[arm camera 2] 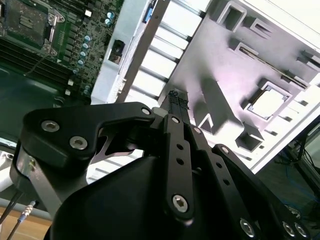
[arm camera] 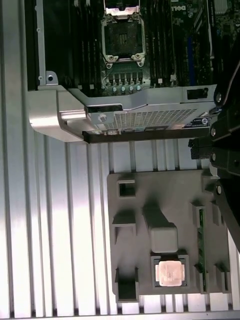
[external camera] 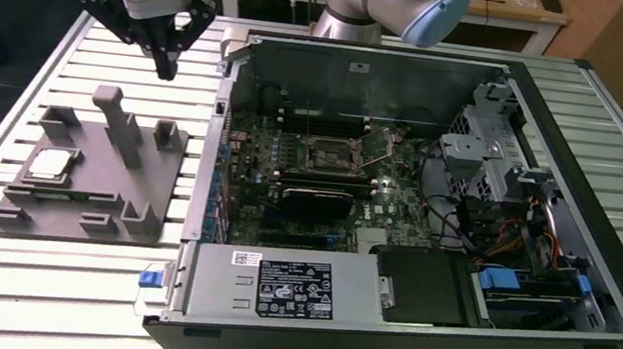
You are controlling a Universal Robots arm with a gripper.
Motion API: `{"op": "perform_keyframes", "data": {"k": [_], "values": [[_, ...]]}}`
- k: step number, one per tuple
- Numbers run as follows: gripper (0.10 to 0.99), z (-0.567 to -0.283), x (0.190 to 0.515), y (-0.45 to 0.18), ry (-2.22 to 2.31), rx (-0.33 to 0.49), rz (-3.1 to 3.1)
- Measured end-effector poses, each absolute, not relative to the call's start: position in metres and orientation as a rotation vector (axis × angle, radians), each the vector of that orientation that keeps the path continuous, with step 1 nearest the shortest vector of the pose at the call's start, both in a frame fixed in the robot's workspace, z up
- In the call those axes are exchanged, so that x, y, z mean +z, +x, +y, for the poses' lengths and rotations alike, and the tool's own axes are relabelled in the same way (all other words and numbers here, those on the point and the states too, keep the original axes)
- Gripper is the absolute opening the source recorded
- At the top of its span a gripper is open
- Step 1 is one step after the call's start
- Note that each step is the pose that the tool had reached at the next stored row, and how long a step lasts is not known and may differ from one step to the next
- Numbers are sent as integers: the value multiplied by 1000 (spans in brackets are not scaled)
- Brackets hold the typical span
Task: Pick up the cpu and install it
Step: 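Reach for the cpu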
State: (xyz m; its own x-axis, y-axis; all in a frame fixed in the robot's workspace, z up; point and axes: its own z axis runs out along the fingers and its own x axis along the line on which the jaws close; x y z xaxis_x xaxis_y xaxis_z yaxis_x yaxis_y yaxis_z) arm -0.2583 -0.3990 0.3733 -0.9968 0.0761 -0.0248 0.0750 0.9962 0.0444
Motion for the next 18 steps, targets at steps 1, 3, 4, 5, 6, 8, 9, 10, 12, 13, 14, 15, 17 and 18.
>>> {"op": "perform_keyframes", "data": {"k": [1,3,4,5,6,8,9,10,12,13,14,15,17,18], "values": [[106,-399,373,-260,118,68,3112],[106,-399,372,-262,118,68,3112],[106,-399,372,-264,118,68,3112],[106,-399,371,-265,118,68,3112],[106,-399,371,-266,118,68,3112],[106,-399,370,-269,118,68,3112],[106,-399,370,-270,118,68,3112],[106,-399,369,-272,118,68,3112],[106,-399,368,-275,118,68,3112],[106,-399,368,-276,118,68,3112],[106,-399,367,-277,118,68,3112],[106,-399,367,-278,118,68,3112],[106,-399,365,-281,118,68,3112],[106,-399,365,-282,118,68,3112]]}}
